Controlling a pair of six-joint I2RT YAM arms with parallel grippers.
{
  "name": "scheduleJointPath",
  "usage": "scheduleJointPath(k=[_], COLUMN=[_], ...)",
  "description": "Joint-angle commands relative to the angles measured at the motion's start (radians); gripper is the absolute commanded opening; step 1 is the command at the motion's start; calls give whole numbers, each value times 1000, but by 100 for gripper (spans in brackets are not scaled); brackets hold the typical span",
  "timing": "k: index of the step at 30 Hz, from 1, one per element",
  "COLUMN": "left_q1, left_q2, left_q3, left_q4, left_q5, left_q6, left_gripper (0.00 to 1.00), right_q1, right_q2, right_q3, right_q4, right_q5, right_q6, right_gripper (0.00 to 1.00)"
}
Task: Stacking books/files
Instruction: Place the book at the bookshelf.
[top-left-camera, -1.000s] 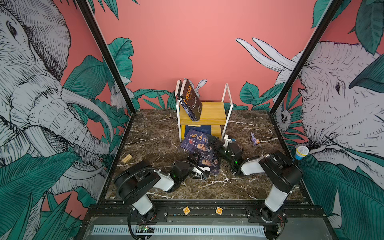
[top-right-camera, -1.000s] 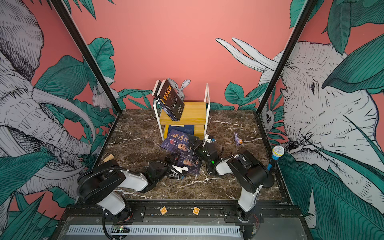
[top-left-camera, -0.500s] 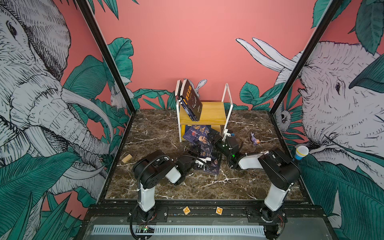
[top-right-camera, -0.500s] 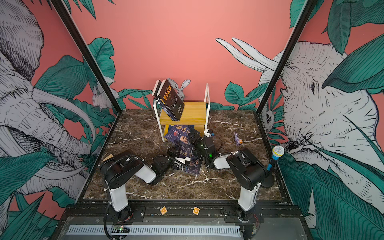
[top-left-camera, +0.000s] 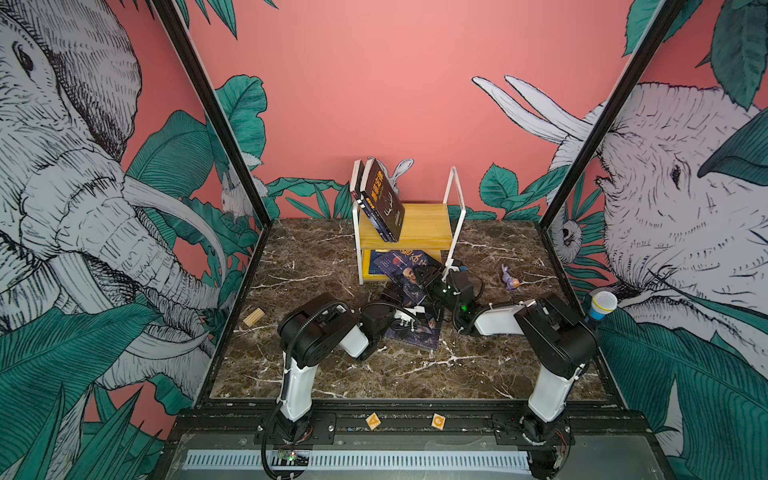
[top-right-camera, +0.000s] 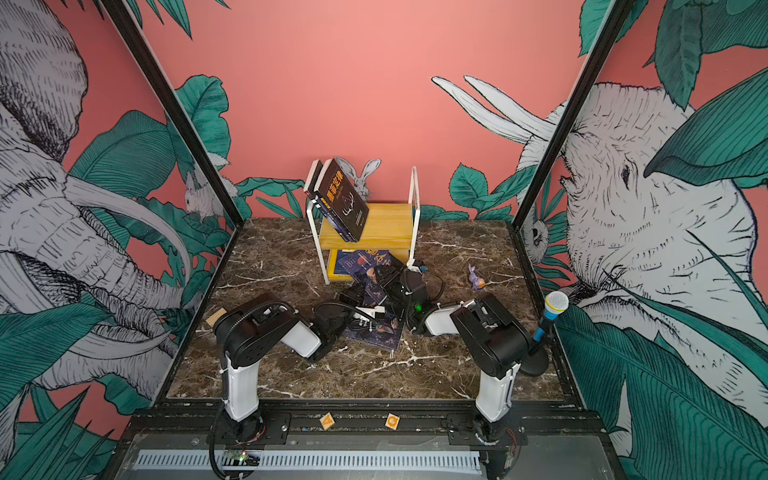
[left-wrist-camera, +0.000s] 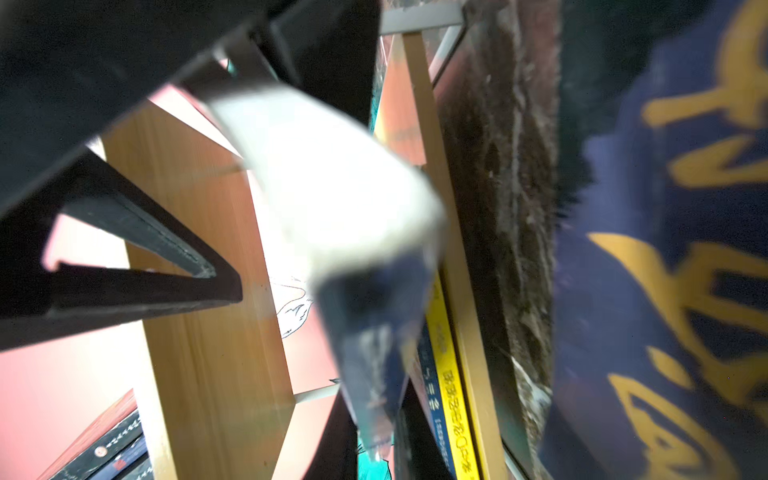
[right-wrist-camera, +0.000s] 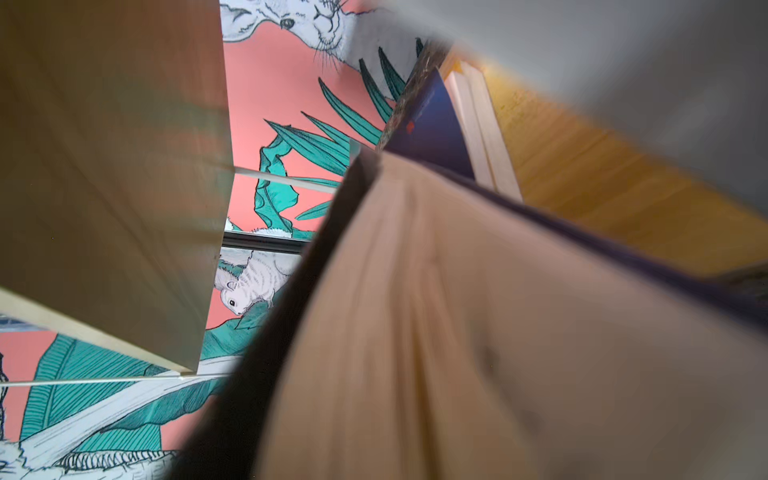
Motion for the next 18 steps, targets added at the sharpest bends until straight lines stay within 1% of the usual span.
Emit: scheduleJointPath(k=[1, 4, 12, 18], left_q1=[6, 8, 7, 9], left_q2=[15, 25, 25, 19], left_q3=[71, 92, 86, 84], left_q4=[65, 66, 65, 65], left_q5=[-19, -47, -82, -108], left_q6=[7, 5, 18, 27], left_gripper=[0, 0, 0, 0], right_q1=[23, 21, 21, 11], right_q2=[-16, -33, -115, -207], right_q3=[9, -24, -168, -291], right_q4=[53, 60, 84, 95], right_q5=[-85, -87, -78, -51], right_q6=[46, 49, 56, 47], right_gripper=[71, 73, 75, 76])
